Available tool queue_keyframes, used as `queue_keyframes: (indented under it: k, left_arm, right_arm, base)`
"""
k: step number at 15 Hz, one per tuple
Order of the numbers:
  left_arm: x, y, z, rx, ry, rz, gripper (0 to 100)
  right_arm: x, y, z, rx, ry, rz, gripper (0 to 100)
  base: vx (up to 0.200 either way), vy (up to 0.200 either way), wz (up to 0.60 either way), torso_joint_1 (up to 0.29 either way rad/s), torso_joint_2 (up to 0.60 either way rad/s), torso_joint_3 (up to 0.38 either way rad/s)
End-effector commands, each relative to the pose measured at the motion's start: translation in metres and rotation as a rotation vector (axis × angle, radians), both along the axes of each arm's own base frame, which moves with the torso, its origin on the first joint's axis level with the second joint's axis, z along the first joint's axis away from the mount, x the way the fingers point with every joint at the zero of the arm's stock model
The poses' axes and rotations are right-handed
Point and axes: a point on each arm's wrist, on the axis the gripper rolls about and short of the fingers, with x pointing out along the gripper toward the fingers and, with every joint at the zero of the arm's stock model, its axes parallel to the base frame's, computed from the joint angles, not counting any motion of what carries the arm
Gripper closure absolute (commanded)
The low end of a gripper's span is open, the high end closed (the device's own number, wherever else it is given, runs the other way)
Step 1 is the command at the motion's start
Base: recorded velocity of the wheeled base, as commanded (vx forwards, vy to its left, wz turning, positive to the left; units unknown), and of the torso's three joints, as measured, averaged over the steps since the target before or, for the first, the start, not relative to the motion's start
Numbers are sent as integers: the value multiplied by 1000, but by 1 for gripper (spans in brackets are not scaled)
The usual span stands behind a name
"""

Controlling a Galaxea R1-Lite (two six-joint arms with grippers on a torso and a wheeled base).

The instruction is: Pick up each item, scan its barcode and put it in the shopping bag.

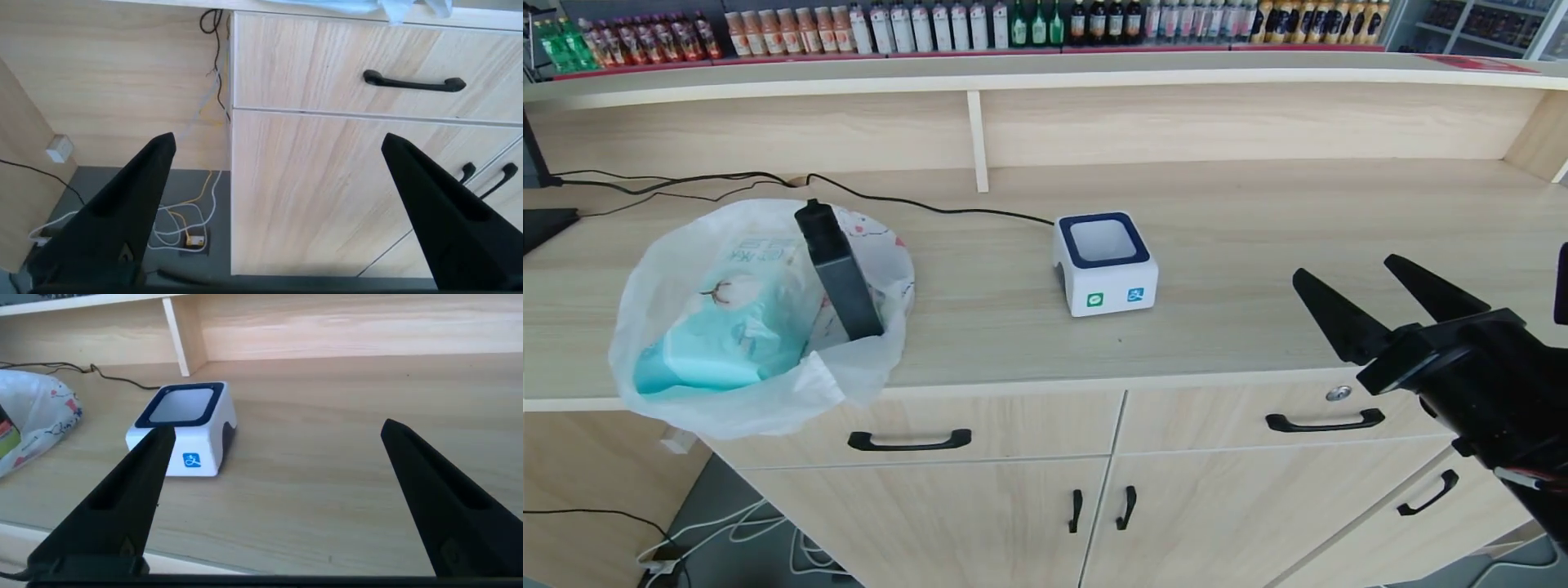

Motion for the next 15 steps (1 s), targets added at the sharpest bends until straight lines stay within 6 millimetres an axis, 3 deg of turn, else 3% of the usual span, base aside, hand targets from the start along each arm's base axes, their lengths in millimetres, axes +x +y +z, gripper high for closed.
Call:
queue_keyframes:
  k: [1, 6, 9, 15]
  left_arm:
    - [0, 0, 0, 0, 0, 0, 0]
    - [0, 0, 0, -2, 0, 0, 0]
    - [0, 0, 0, -3, 0, 2, 0]
    - [0, 0, 0, -5, 0, 0, 0]
  right_arm:
    - [1, 1, -1, -3, 5, 0, 0]
    - [2, 1, -4, -8, 16, 0, 0]
    - [1, 0, -5, -10, 20, 0, 0]
    - [-3, -2, -11, -23, 45, -1, 0]
  base:
    - [0, -200, 0, 2, 2, 7]
    - [0, -200, 0, 0, 2, 0]
    - [0, 0, 0, 0, 0, 0]
    - [-200, 0, 0, 6, 3, 1]
